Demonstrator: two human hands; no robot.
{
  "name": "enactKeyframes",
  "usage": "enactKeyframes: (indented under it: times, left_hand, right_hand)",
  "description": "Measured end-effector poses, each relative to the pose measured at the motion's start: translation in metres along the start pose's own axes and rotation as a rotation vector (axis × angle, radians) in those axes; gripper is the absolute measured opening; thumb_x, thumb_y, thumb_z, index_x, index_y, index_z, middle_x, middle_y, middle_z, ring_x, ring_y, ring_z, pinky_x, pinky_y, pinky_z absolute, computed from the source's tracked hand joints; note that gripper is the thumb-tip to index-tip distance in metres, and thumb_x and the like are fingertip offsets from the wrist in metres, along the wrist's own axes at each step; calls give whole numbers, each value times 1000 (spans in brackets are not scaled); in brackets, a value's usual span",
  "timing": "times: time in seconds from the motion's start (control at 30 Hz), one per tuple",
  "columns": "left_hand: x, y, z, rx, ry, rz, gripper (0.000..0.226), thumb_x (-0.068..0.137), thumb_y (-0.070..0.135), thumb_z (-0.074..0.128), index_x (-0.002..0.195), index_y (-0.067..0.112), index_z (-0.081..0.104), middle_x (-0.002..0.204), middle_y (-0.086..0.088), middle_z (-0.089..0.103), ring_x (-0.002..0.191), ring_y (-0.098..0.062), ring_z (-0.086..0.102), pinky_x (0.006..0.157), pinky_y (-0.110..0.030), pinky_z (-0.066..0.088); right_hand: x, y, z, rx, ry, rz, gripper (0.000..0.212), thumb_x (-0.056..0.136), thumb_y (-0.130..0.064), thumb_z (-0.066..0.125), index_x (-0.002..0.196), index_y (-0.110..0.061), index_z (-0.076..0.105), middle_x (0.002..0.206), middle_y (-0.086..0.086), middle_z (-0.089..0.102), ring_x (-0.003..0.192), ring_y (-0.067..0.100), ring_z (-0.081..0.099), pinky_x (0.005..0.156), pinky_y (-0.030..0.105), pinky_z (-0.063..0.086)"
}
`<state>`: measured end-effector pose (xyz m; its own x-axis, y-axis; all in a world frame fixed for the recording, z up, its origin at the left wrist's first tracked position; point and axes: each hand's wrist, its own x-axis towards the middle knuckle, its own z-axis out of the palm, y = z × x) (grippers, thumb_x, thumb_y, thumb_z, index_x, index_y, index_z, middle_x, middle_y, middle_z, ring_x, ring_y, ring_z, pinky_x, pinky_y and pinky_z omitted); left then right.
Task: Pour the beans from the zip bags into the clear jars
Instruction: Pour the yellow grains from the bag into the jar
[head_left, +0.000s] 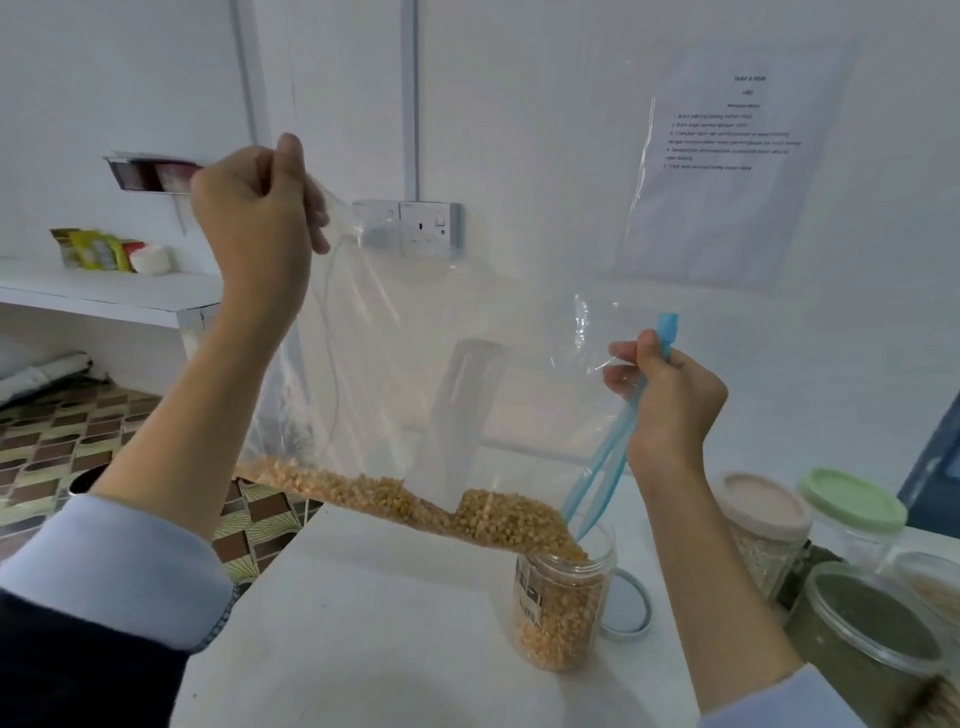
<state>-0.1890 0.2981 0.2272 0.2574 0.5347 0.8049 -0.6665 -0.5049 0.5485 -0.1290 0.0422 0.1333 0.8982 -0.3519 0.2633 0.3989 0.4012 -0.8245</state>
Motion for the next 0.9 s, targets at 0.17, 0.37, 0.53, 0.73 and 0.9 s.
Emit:
enactKeyframes:
  times: [0.17, 0.37, 0.53, 0.73, 0.9]
  left_hand:
    - [0, -2, 1, 9, 31, 8, 44, 97, 21, 45, 54, 12, 49, 40, 9, 52, 33, -9, 43, 49, -18, 40]
    - [4, -2, 3, 2, 27, 0, 44, 97, 23, 46, 54, 13, 50, 41, 8, 52, 33, -10, 43, 46, -22, 39]
    - [0, -1, 7, 39, 3, 38, 45, 97, 22, 46, 53, 11, 48, 40, 10, 51, 33, -8, 43, 47, -20, 40]
    - [1, 2, 8, 45, 32, 46, 44, 97, 22, 46, 54, 12, 48, 39, 11, 50, 33, -8, 42, 42, -21, 35]
    - [-1, 1, 11, 46, 24, 57, 44, 96, 22, 47, 54, 11, 47, 40, 11, 51, 33, -8, 43, 43, -21, 36]
  right_hand:
    - [-4, 0, 3, 6, -2, -6, 29, 93, -12, 62, 64, -9, 67, 61, 0, 67, 47, 13, 57, 61, 25, 53]
    - [-3, -2, 1, 24, 3, -20, 28, 93, -12, 61, 66, -8, 67, 59, -2, 67, 48, 12, 58, 60, 23, 53]
    - [-3, -1, -1, 49, 14, 9, 26, 93, -10, 61, 67, -7, 67, 56, -3, 66, 49, 11, 60, 61, 23, 55]
    - [-4, -2, -4, 37, -5, 15, 25, 92, -11, 61, 69, -6, 67, 57, -3, 67, 48, 11, 60, 61, 23, 55]
    - [-5, -4, -4, -6, -11, 13, 24, 93, -14, 61, 70, -8, 68, 62, -1, 68, 51, 9, 62, 61, 21, 56]
